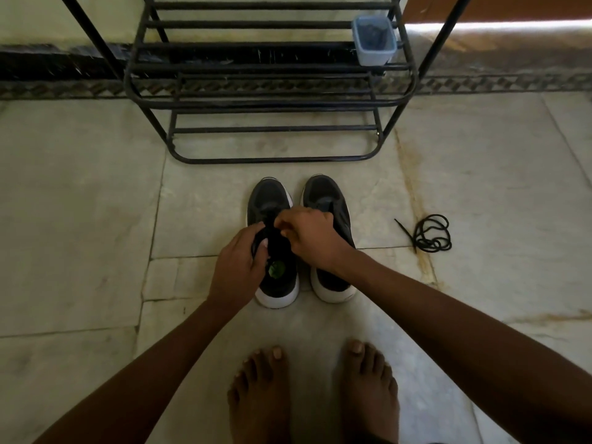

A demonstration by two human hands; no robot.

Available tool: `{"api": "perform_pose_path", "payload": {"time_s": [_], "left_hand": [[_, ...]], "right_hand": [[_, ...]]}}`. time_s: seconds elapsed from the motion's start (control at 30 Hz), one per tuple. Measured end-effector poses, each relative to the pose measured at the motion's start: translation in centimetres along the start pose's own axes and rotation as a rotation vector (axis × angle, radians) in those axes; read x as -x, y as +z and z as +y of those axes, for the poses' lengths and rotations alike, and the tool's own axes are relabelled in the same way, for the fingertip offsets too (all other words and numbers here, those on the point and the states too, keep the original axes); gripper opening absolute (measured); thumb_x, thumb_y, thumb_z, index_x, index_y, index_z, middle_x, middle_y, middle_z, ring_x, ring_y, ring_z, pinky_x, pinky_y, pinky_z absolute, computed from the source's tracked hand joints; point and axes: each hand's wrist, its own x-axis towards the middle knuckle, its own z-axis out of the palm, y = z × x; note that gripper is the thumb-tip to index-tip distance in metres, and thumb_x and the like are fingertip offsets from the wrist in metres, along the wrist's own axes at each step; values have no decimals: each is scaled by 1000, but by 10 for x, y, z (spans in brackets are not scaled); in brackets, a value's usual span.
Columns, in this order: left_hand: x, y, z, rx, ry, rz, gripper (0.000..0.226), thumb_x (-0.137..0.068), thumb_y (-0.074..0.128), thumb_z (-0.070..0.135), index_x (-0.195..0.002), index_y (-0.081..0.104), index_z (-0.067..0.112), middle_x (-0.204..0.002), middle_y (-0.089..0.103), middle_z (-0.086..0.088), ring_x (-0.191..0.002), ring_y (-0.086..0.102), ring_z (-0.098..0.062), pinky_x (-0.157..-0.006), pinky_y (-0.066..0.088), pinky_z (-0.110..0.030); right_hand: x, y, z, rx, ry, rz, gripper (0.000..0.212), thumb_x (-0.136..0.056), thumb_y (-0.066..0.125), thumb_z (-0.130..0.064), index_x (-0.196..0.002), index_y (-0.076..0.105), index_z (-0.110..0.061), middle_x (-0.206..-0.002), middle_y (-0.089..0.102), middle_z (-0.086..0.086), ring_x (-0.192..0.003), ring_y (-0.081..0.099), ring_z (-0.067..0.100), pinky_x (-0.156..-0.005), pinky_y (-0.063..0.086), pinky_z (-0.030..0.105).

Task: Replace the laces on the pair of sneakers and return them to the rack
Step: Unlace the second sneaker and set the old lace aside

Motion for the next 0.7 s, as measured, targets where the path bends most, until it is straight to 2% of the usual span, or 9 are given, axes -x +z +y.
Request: {"api": "perform_pose_path", "payload": {"time_s": [0.03, 0.13, 0.23, 0.3, 0.4, 0.5, 0.6, 0.7], "left_hand": [[1, 0, -1, 23, 0, 21, 42, -107, 45, 30, -139, 56, 6, -131, 67, -9, -115, 66, -20, -95, 57, -34], [6, -1, -1, 46, -19, 105, 29, -107, 50, 19, -131, 57, 4, -111, 72, -6, -91, 68, -14, -76, 48, -7], [7, 0, 1, 47, -77, 129, 17, -106, 51, 13, -121, 55, 5, -89, 70, -5, -67, 64, -13, -56, 45, -17], [6, 2, 0, 48, -92, 122, 11, -106, 50, 13, -116, 50, 7, -80, 64, -1, -58, 57, -8, -49, 39, -16], [4, 5, 1, 34, -93, 112, 10, -106, 50, 14, -113, 47, 7, -80, 61, 0, -56, 55, -11, -50, 34, -11], [3, 7, 0, 27, -97, 120, 10, -106, 49, 14, -114, 47, 7, -81, 62, -2, -57, 57, -14, -50, 35, -12], [3, 8, -2, 14, -96, 139, 19, -107, 44, 21, -117, 48, 6, -79, 60, 2, -55, 56, -13, -49, 35, -11], [5, 11, -2, -21, -93, 161, 35, -105, 35, 33, -124, 50, 8, -84, 63, 2, -57, 58, -15, -49, 42, -20]], "right_hand": [[-4, 0, 0, 4, 6, -29, 17, -95, 58, -12, -108, 68, -18, -106, 65, 3, -103, 60, 23, -87, 36, 40], [-11, 0, -1, -26, -5, -106, 8, -93, 65, -17, -99, 65, -22, -104, 62, 0, -100, 59, 23, -93, 42, 49], [-13, 3, -4, -53, -12, -121, 8, -92, 69, -23, -96, 62, -24, -104, 59, -2, -101, 58, 22, -93, 41, 49], [-14, 7, -7, -32, -2, -112, 9, -92, 68, -20, -98, 62, -22, -105, 57, -1, -103, 57, 23, -91, 37, 45], [-15, 11, -9, 1, -37, -96, 9, -92, 63, -11, -95, 61, -19, -105, 53, 0, -100, 55, 22, -84, 34, 41], [-18, 14, -10, -44, -43, -81, 13, -90, 60, -5, -90, 60, -18, -100, 54, 2, -92, 56, 23, -86, 45, 49], [-20, 13, -5, -90, -41, -81, 19, -84, 57, 2, -85, 55, -17, -92, 52, 1, -83, 53, 21, -82, 50, 54], [-13, 10, 4, -287, -48, -45, 16, -87, 55, 8, -87, 58, -7, -89, 60, 4, -84, 58, 17, -84, 53, 44]]}}
